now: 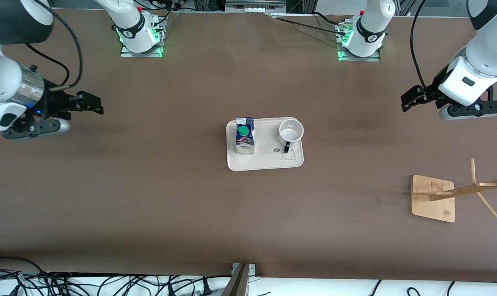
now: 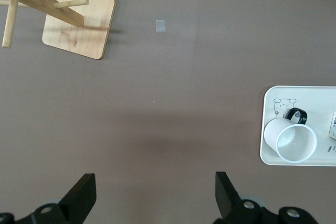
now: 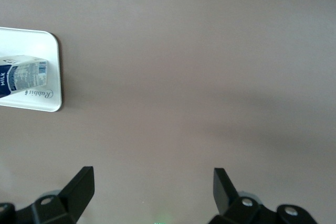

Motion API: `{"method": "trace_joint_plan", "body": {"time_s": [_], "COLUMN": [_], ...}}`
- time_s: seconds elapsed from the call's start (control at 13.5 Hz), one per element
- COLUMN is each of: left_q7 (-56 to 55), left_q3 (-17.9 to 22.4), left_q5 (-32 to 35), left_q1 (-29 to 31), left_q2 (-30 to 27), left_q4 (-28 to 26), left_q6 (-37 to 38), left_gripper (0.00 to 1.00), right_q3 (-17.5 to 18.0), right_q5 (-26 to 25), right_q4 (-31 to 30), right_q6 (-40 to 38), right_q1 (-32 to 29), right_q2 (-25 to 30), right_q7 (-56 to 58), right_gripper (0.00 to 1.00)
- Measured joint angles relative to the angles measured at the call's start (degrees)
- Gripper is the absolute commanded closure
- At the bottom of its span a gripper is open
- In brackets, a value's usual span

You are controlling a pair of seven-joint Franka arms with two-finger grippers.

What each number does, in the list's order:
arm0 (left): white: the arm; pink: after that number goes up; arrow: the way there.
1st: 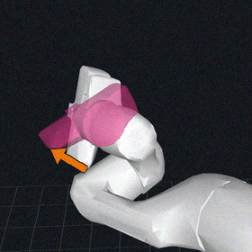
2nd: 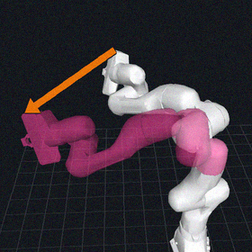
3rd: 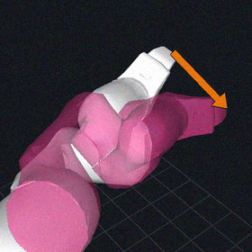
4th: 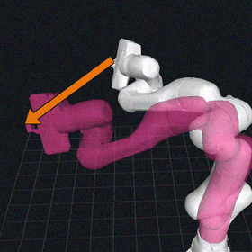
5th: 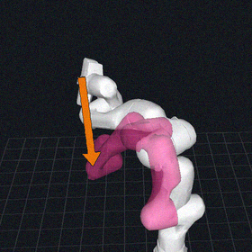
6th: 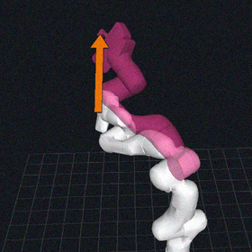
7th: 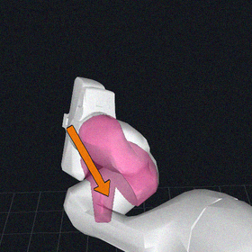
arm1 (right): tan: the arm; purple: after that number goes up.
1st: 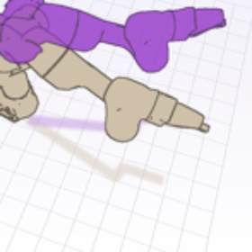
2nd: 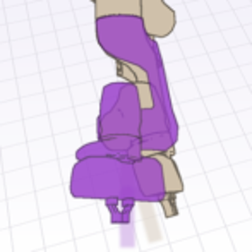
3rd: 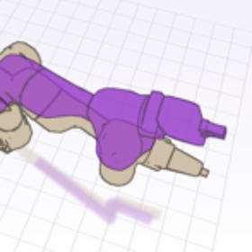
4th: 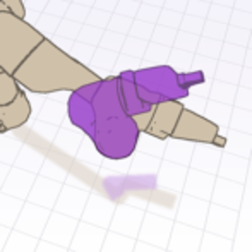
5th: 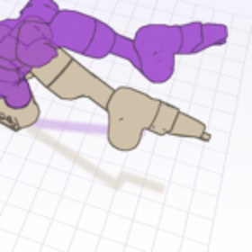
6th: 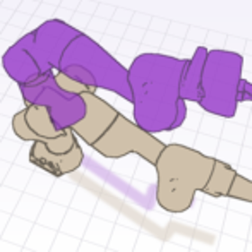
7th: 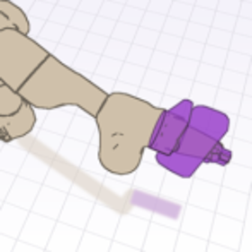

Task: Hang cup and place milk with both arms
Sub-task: 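Move the right gripper toward the milk carton on the white tray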

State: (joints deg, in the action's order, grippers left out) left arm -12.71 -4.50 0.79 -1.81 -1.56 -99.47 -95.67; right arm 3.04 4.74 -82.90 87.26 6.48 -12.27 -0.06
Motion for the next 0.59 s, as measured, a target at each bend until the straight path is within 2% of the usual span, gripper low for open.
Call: {"method": "trace_joint_plan", "body": {"time_s": [0.3, 0.59], "left_q7": [0.0, 0.0], "left_q3": [-0.1, -0.1], "left_q5": [0.0, 0.0], "left_q1": [0.0, 0.0], "left_q2": [0.0, 0.0], "left_q4": [0.0, 0.0], "left_q6": [0.0, 0.0], "left_gripper": [0.0, 0.0], "right_q3": [0.1, 0.0], "right_q5": [-0.3, -0.3], "right_q4": [0.0, 0.0], "right_q6": [2.4, 5.6], "right_q1": [7.9, 11.8], "right_q2": [-2.7, -5.3], "right_q7": [-12.9, -17.5], "right_gripper": [0.0, 0.0]}}
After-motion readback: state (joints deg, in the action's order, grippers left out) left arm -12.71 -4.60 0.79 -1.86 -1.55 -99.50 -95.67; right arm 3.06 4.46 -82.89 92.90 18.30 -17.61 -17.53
